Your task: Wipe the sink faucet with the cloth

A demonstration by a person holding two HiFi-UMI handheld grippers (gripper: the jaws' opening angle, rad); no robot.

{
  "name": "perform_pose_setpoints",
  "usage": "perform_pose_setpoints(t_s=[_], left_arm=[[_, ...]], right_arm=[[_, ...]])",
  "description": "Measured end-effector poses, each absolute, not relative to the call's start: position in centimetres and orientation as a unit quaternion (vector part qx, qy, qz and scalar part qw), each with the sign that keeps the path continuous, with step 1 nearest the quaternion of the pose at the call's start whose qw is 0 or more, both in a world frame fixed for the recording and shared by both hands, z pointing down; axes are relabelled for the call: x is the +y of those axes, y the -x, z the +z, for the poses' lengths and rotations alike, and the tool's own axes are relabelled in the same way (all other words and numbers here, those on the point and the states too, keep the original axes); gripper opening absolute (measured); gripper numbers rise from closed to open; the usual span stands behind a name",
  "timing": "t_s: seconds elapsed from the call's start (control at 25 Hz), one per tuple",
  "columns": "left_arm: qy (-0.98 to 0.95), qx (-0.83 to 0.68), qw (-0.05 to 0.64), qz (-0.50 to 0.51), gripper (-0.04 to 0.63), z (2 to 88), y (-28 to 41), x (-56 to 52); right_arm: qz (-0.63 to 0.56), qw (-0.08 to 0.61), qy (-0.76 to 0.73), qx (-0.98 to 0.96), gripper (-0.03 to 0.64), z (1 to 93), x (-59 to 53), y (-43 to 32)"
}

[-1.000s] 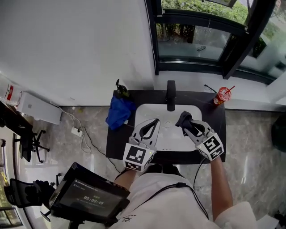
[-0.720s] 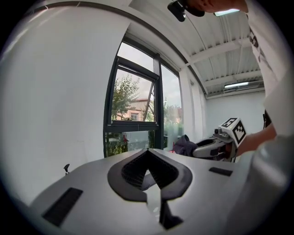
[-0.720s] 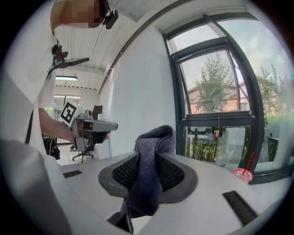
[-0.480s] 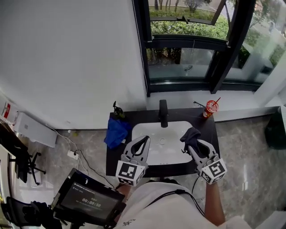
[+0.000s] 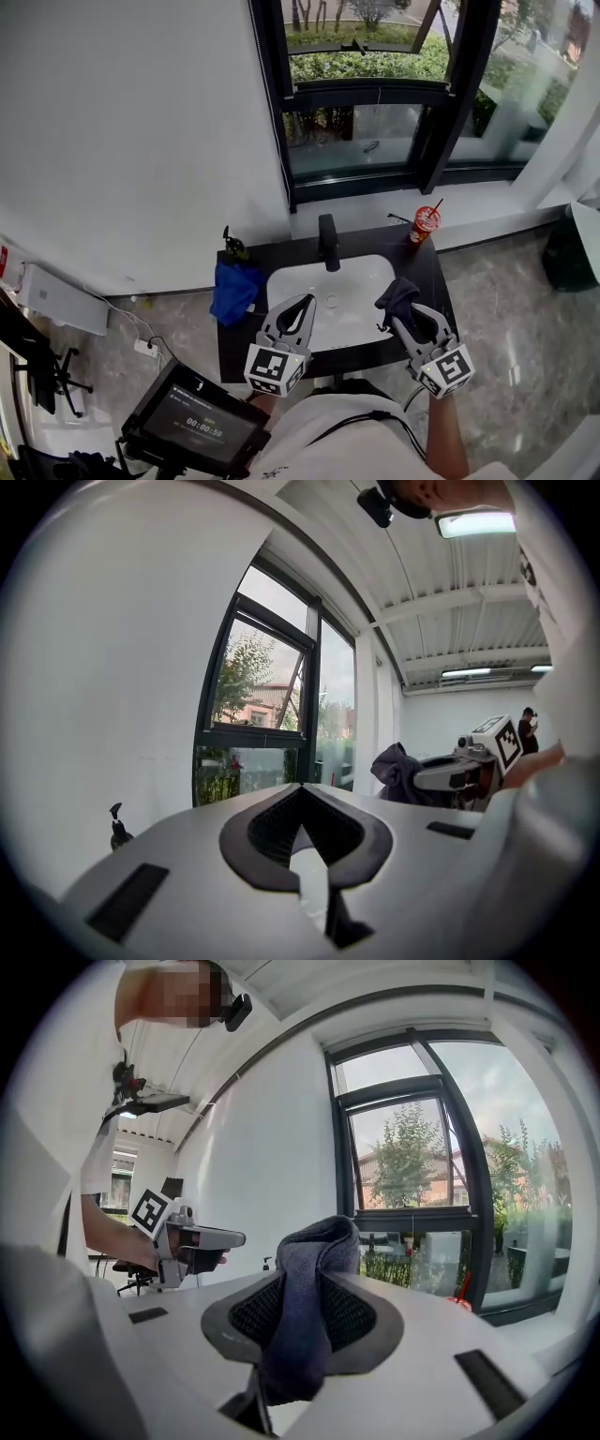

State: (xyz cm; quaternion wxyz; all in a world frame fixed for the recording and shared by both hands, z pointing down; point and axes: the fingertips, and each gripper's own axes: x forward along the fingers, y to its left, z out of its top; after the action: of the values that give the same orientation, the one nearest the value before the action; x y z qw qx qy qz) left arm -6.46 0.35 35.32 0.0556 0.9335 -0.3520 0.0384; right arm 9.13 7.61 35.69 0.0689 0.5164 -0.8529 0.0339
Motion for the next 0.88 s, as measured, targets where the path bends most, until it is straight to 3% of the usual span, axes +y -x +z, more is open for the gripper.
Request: perform_pose_setpoints(t_s=[0.44,0.88], left_arm=[[-0.940,-0.338,0.030,0.032,-0.006,32.9,3.6,7.7],[-0.915,-0.401,0.031,0.031,-0.006,33.5,3.6,27.3]], right_arm=[[0.026,0.029,-0.503,-0.864,0.115,32.9,15.2,-8.7],[0.039,0.048,-0.475,-0.878,0.115,34.9,32.5,-9.6]])
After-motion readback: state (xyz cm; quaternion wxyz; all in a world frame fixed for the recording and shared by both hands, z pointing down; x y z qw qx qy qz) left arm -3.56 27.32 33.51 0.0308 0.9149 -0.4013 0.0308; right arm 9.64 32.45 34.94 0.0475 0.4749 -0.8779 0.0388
